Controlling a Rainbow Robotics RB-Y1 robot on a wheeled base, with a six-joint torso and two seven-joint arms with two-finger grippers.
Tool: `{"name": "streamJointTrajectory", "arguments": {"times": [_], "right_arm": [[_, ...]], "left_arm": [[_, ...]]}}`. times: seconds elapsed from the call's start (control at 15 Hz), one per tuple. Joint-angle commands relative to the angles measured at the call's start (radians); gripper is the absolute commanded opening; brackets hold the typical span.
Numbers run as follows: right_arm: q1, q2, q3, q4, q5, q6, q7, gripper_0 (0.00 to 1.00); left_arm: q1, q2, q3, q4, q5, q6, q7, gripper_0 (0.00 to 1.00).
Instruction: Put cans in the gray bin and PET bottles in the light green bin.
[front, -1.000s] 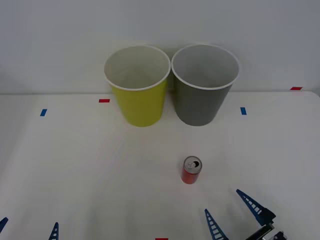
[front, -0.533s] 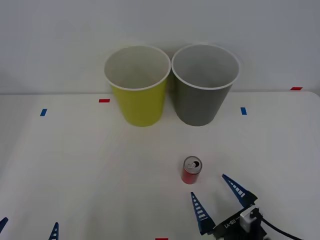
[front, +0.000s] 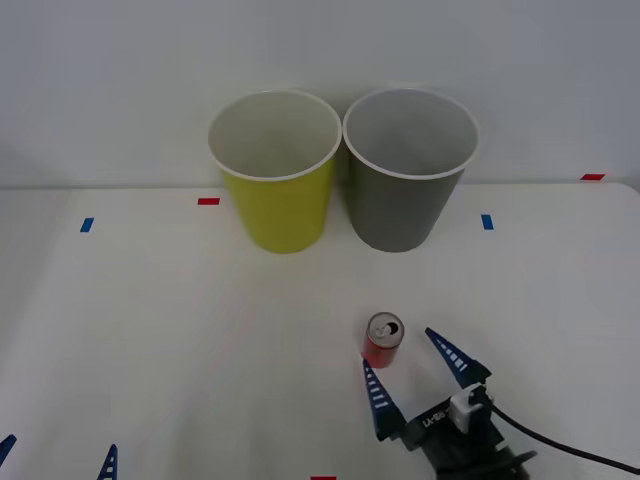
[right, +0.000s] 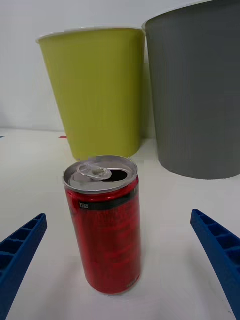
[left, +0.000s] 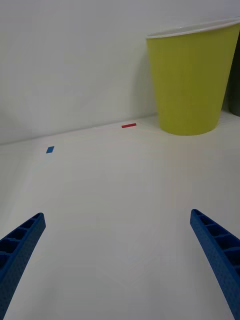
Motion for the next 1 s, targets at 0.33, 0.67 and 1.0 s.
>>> {"name": "streamJointTrajectory", "arguments": {"times": [0.33,0.67,1.0], "right_arm": [[-0.071,0.056,0.004,0.0,0.01,0.12,0.018,1.0],[-0.088,0.066,0.004,0.0,0.011,0.154,0.02,1.0],[-0.088,0.076,0.002,0.0,0.005,0.156,0.02,0.15]], "left_arm": [[0.0,0.0,0.0,0.0,0.0,0.0,0.0,1.0],[0.0,0.0,0.0,0.0,0.0,0.0,0.0,1.0],[0.0,0.0,0.0,0.0,0.0,0.0,0.0,1.0]]}}
